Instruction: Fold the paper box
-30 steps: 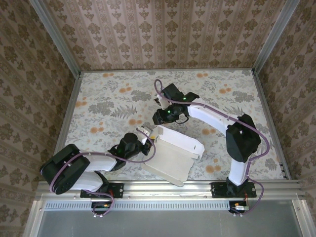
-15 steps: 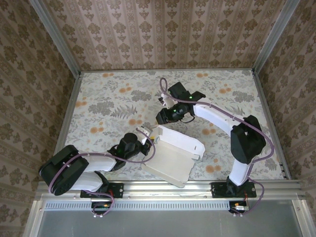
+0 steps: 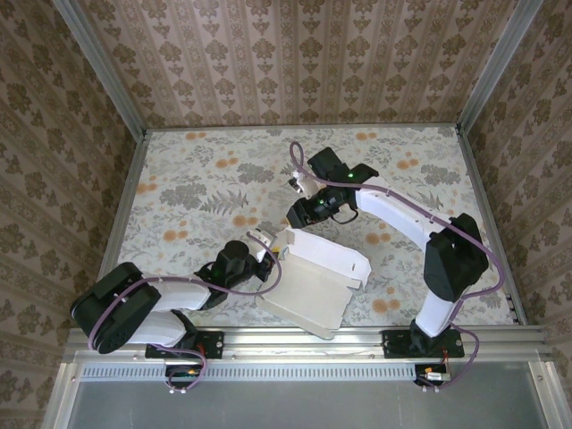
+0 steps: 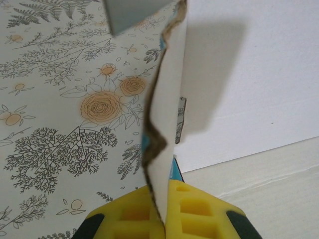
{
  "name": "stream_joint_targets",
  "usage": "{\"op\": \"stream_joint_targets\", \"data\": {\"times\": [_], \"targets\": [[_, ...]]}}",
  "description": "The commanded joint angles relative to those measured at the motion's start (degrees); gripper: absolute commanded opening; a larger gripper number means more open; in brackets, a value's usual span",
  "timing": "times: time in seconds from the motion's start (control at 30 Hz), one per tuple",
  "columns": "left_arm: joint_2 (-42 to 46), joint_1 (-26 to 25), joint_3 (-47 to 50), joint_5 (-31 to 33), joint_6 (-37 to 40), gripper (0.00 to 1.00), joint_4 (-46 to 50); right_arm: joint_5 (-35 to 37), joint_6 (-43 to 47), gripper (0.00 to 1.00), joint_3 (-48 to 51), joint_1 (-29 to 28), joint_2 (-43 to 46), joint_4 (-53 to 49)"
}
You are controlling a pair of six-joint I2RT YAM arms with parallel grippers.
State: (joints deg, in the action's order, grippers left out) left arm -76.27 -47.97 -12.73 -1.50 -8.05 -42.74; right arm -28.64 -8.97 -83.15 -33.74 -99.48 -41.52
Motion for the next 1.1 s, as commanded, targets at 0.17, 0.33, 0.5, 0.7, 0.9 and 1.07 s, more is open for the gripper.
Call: {"op": "stream_joint_targets", "data": {"times": [0.17, 0.33, 0.5, 0.7, 0.9, 1.07], "targets": [[-1.8, -0.3, -0.5, -0.7, 1.5, 0.0, 2.5, 2.5, 4.5, 0.36, -0.5, -1.0, -1.4, -4.9], [-2.2, -0.3, -1.0, -1.3, 2.2, 0.0, 2.9, 2.1, 4.9, 0.37, 0.7, -1.1, 0.3, -4.6], [-2.2, -0.4, -1.0, -1.4, 2.7, 0.0, 2.9, 8.2, 5.7, 0.38, 1.2, -2.1, 0.4, -7.3], [-2.6, -0.5, -1.4, -2.0, 3.6, 0.0, 3.3, 10.4, 5.7, 0.45, 2.3, -2.1, 2.1, -7.5], [-3.1, -0.9, -1.5, -2.0, 4.2, 0.0, 3.0, 10.1, 6.2, 0.53, 2.0, -2.5, 4.5, -8.0], [-3.9, -1.1, -1.5, -2.1, 4.4, 0.0, 2.2, 12.1, 7.2, 0.6, 1.9, -3.0, 4.6, -9.2]]}}
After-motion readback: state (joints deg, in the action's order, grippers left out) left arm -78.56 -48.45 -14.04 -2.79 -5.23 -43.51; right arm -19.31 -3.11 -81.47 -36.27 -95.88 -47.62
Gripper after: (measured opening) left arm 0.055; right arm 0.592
